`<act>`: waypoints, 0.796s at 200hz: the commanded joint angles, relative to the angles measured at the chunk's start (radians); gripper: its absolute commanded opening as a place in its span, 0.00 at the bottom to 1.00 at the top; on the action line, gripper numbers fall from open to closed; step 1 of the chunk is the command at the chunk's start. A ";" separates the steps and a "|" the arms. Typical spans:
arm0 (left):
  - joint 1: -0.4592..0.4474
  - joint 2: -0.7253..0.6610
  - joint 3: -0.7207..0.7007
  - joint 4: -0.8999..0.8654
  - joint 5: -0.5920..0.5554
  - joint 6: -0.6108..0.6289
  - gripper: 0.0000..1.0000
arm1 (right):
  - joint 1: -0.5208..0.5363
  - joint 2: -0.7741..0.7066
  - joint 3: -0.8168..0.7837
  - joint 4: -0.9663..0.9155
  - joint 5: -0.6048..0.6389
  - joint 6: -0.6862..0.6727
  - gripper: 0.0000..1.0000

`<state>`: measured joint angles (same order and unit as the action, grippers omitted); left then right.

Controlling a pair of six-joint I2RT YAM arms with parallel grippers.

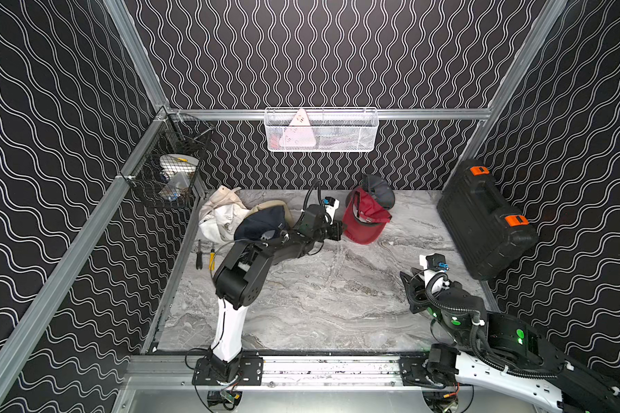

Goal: Open the adjustable buckle of the baseball cap
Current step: Pick up the baseball cap.

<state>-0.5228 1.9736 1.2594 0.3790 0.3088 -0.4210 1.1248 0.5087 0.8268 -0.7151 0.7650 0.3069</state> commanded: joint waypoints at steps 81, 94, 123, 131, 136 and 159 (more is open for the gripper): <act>-0.149 -0.687 -0.434 -0.135 -0.266 0.230 0.00 | -0.390 0.294 0.191 -0.050 -0.262 0.109 0.45; -0.164 -0.769 -0.464 -0.176 -0.299 0.245 0.00 | -0.601 0.336 0.200 -0.001 -0.495 0.094 0.45; -0.183 -0.914 -0.511 -0.247 -0.335 0.251 0.00 | -0.931 0.402 0.218 0.105 -0.954 0.125 0.48; -0.187 -0.940 -0.520 -0.264 -0.341 0.252 0.00 | -0.965 0.419 0.218 0.132 -1.040 0.149 0.49; -0.191 -0.955 -0.522 -0.270 -0.348 0.255 0.00 | -0.980 0.425 0.213 0.154 -1.088 0.163 0.50; -0.204 -1.002 -0.533 -0.296 -0.374 0.265 0.00 | -1.009 0.447 0.181 0.262 -1.236 0.239 0.52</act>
<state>-0.7174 1.0080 0.7361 0.1089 -0.0231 -0.1814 0.1413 0.9394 1.0294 -0.6140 -0.1429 0.4572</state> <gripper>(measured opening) 0.078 0.507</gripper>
